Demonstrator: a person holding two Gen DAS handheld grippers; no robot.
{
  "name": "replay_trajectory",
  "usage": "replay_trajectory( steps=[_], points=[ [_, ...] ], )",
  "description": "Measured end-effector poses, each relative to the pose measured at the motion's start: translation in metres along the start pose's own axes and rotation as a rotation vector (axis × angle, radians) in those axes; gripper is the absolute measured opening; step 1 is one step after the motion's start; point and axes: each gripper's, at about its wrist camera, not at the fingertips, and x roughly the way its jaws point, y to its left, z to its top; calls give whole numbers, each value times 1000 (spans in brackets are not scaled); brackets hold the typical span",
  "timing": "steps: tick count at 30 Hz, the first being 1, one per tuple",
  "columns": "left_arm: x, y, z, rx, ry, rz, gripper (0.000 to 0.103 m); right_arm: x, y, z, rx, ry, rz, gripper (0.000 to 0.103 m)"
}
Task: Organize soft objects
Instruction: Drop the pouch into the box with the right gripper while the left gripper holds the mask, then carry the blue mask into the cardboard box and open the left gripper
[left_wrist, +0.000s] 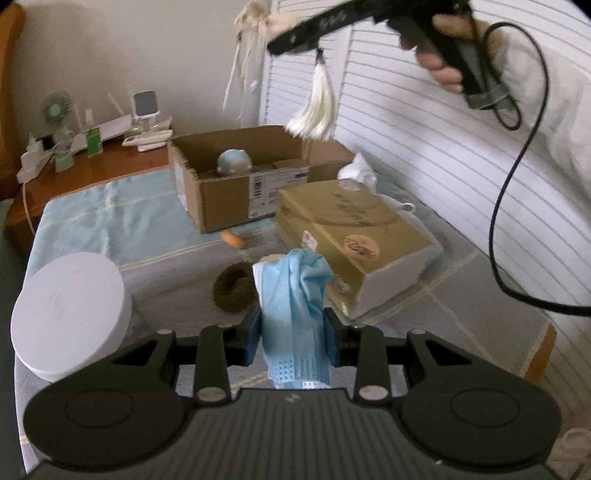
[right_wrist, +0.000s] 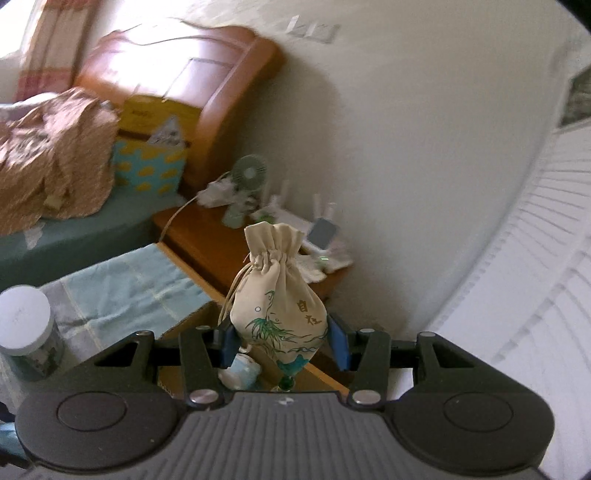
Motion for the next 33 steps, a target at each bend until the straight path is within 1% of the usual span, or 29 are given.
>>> replay_trajectory(
  steps=[3, 6, 10, 11, 12, 13, 14, 16, 19, 21, 22, 24, 26, 29, 33],
  points=[
    [4, 5, 1, -17, 12, 20, 33, 28, 6, -6, -51, 44, 39, 54],
    [6, 8, 1, -22, 19, 30, 33, 42, 7, -21, -94, 95, 40, 54],
    [9, 8, 0, -17, 27, 28, 33, 50, -1, -43, -90, 160, -3, 55],
    [10, 7, 1, -13, 27, 26, 33, 52, -3, -47, -90, 176, -14, 59],
    [10, 6, 1, -11, 26, 23, 33, 53, -4, -51, -91, 192, -23, 65],
    [9, 4, 1, -7, 24, 20, 33, 53, -4, -53, -86, 203, -29, 69],
    [9, 3, 1, -5, 23, 18, 33, 52, -6, -55, -70, 214, -26, 73],
    [7, 0, 1, -1, 21, 13, 33, 51, -6, -58, -51, 216, -33, 74],
    [5, -2, 2, 5, 21, 8, 33, 44, -6, -59, -8, 212, -57, 82],
    [3, -2, 3, 11, 24, 9, 33, 36, -3, -62, 33, 212, -61, 89],
    [2, -2, 4, 15, 25, 12, 33, 32, 0, -64, 48, 217, -75, 91],
    [1, -1, 8, 18, 29, 18, 33, 25, 5, -68, 76, 228, -91, 99],
    [0, -1, 13, 27, 32, 20, 33, 16, 10, -75, 126, 239, -88, 103],
    [-1, -1, 21, 49, 38, 32, 33, 2, 16, -86, 214, 253, -82, 103],
    [0, -1, 40, 87, 39, 36, 33, -19, 22, -103, 351, 274, -86, 103]
  ],
)
